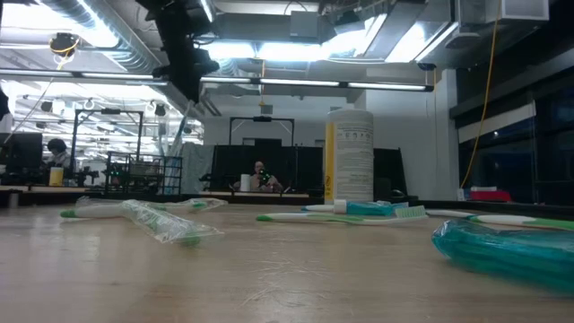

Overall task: Pick & Place toothbrushing station
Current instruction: Put the blue toothbrush into the right section of the black organizer

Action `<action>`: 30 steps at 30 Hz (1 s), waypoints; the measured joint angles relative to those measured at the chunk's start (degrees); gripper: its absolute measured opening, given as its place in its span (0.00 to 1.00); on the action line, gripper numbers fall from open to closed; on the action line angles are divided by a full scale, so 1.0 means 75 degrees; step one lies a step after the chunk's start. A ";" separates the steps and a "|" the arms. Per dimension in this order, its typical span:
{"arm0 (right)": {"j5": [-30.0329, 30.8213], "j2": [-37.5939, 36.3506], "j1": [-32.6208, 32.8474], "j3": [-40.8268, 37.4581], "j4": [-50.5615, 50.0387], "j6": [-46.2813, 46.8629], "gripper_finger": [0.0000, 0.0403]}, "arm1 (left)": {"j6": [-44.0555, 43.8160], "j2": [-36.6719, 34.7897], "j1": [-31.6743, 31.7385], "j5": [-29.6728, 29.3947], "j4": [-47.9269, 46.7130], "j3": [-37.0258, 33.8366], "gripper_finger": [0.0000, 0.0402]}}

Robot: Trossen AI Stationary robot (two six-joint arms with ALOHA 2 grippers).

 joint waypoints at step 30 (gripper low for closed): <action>0.0679 -0.0009 0.0435 0.0000 0.0386 -0.0403 0.32 | -0.1369 -0.2829 0.0204 -0.0290 0.3423 -0.4561 0.04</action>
